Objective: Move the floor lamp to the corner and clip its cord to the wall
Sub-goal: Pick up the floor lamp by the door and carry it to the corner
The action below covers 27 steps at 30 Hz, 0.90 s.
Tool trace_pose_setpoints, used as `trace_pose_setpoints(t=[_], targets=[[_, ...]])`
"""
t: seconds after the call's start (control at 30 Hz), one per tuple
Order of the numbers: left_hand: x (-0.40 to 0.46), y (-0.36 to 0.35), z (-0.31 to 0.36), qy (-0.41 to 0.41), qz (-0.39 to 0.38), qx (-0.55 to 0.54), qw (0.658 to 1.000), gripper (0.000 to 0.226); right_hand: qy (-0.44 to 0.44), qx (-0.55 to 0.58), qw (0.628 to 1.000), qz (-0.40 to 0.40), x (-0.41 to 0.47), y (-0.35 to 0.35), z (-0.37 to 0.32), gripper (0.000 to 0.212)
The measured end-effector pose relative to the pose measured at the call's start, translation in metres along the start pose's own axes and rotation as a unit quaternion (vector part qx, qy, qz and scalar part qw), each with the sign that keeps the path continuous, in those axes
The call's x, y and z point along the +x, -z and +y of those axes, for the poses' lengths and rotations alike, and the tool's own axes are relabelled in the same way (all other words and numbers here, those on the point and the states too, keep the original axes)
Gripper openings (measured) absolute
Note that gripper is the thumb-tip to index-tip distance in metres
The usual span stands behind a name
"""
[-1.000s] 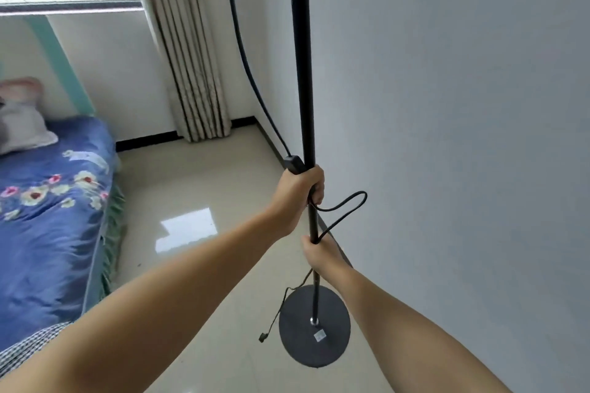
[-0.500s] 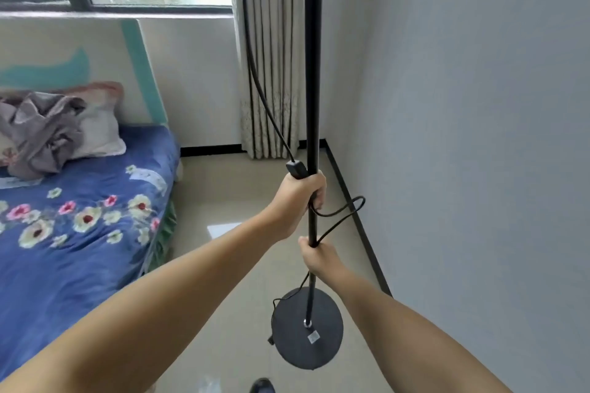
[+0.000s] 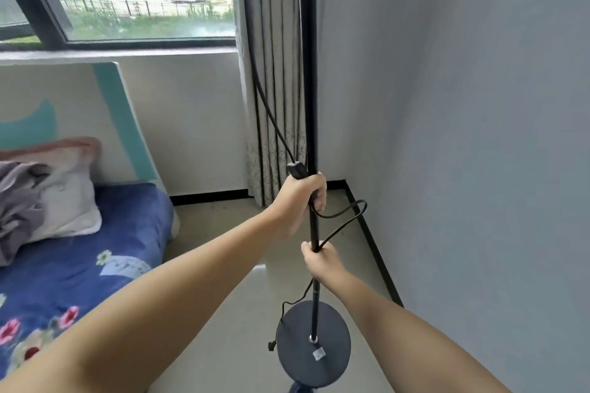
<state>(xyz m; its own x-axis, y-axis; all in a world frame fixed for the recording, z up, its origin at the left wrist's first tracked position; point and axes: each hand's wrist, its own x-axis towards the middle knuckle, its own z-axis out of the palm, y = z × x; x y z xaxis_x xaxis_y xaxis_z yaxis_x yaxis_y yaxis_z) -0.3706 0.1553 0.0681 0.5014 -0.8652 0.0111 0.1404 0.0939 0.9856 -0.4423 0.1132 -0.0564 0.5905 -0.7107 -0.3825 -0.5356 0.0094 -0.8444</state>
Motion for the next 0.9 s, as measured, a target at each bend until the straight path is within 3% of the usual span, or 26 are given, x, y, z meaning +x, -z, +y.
trace_pose_setpoints(t=[0.3, 0.53, 0.73, 0.9], targets=[[0.228, 0.062, 0.010, 0.049, -0.010, 0.028, 0.998, 0.025, -0.072, 0.036, 0.996, 0.033, 0.203, 0.011, -0.095, 0.038], [0.392, 0.079, -0.011, 0.078, -0.126, 0.025, 0.989, 0.025, -0.136, 0.108, 0.977, 0.127, 0.345, 0.024, -0.124, 0.035], [0.503, 0.081, -0.031, 0.104, -0.248, 0.063, 0.961, 0.023, -0.189, 0.170, 0.948, 0.192, 0.435, 0.037, -0.136, 0.032], [0.579, 0.063, -0.052, 0.133, -0.303, 0.076, 0.941, 0.026, -0.213, 0.222, 0.922, 0.235, 0.505, 0.055, -0.134, 0.029]])
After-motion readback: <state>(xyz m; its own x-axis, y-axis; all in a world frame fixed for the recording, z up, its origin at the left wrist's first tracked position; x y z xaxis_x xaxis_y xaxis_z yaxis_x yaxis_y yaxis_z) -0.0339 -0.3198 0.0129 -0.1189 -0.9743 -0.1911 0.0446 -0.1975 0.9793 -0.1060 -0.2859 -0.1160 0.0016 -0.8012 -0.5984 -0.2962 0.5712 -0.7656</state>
